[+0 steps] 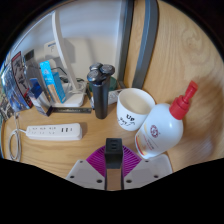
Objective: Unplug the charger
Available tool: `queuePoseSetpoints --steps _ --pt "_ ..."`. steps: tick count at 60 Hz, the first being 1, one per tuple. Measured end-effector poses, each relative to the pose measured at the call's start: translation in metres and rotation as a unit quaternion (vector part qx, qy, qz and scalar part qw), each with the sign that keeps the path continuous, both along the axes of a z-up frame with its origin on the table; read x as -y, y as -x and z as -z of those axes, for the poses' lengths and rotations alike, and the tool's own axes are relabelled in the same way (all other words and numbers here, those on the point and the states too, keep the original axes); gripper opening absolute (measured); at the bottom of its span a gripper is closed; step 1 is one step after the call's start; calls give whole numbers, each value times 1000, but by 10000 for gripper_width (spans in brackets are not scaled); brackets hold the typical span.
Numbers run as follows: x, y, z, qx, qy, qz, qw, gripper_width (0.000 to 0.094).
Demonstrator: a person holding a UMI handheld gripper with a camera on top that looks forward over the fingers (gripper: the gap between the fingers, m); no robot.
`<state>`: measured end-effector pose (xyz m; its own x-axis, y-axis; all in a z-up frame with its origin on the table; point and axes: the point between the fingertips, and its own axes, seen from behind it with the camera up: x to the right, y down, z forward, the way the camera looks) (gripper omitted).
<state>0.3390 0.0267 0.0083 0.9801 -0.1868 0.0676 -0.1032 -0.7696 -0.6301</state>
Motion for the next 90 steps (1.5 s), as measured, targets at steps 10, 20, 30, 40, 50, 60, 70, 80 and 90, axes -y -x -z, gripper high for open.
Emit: queuePoseSetpoints --steps 10,20,30,40,50,60,70,80,90 --pt "-11 -5 6 14 6 -16 1000 310" --pt "-13 -3 11 19 7 -26 999 375" --pt "-5 6 -15 27 -18 -30 999 731" --pt "4 48 -103 10 -99 -22 995 866" --pt "31 127 -200 -9 -192 -47 980 861" --pt "80 206 -246 -4 -228 -71 971 870" --pt "126 283 -245 -21 -222 -102 969 866" --pt "162 333 -232 -41 -207 -126 969 863" --pt "182 356 -219 -43 -197 -141 969 864"
